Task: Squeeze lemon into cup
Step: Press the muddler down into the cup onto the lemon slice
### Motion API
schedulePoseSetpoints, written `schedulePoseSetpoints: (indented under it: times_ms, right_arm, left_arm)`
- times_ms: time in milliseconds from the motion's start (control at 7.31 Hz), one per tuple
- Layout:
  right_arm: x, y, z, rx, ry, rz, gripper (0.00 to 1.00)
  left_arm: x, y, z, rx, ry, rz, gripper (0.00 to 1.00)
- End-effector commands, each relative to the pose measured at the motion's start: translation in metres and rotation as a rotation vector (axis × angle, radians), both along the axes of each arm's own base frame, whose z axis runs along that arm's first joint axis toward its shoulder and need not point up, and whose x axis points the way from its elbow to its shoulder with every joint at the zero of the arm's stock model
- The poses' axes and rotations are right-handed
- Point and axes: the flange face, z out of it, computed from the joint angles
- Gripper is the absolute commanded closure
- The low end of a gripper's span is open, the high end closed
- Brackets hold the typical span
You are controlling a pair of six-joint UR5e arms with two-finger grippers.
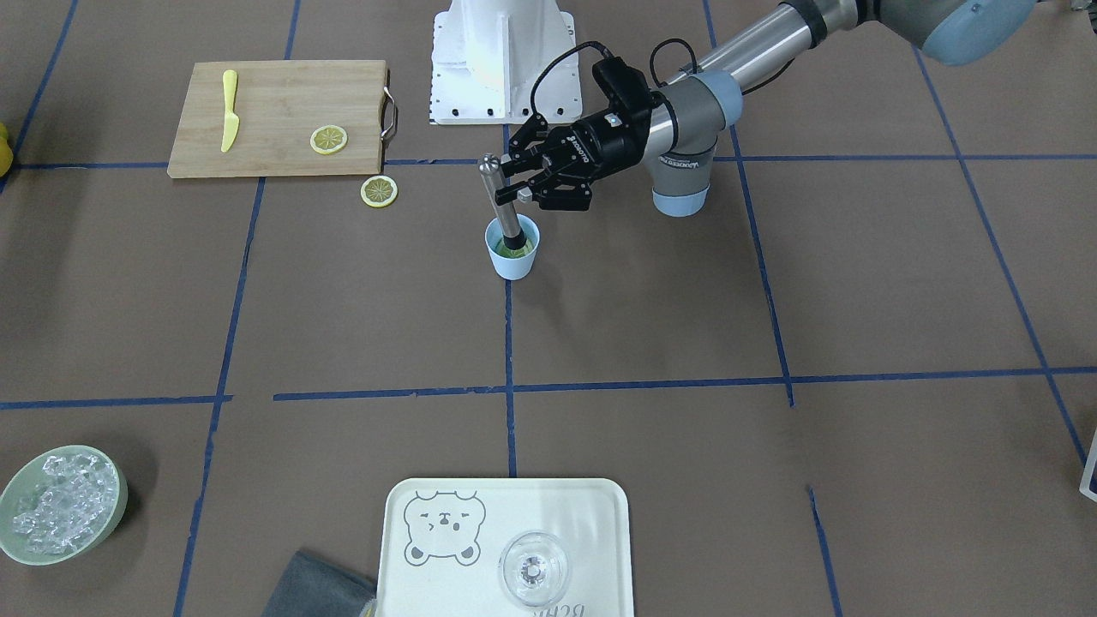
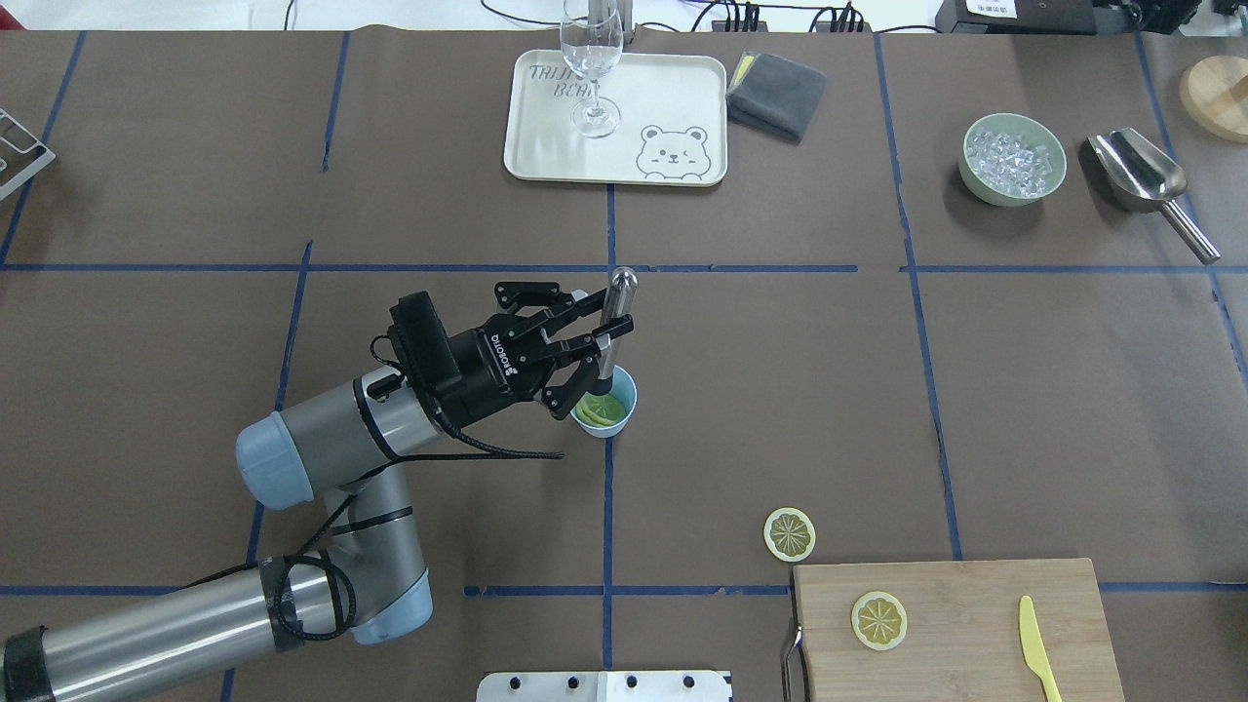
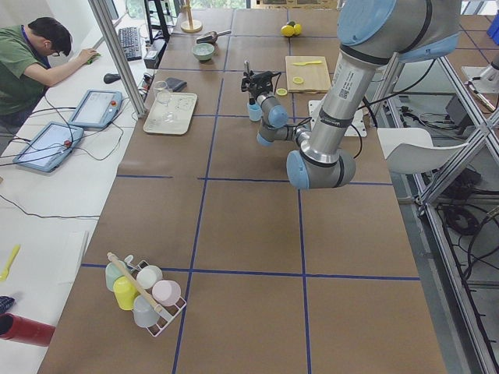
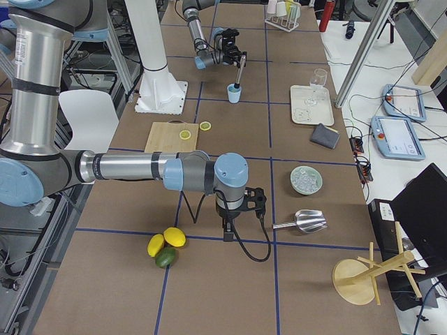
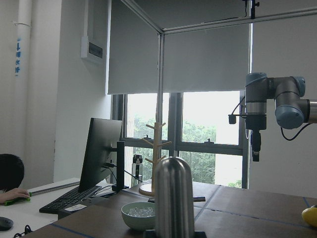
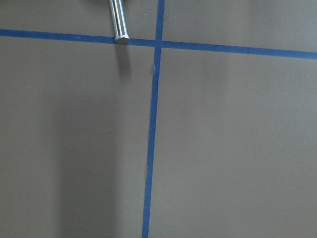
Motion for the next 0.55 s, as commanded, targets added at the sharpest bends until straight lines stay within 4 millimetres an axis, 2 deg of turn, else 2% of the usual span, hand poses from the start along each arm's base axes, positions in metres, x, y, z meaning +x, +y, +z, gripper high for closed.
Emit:
schedulePoseSetpoints:
  times_ms: [0, 137, 410]
  right_arm:
    - [0.000, -0.001, -0.001, 0.002, 0.001, 0.001, 0.00]
    - [0.000, -0.001, -0.001, 0.003, 0.001, 0.000, 0.00]
    - [0.000, -0.001, -0.001, 0.003, 0.001, 0.000, 0.00]
  left_arm:
    - [0.017, 0.012, 0.013, -0.039, -0.022, -0.002, 1.00]
    - [0.026, 0.016, 0.023, -0.064, -0.036, -0.010, 1.00]
    - [0.031, 0.024, 0.026, -0.055, -0.055, -0.028, 1.00]
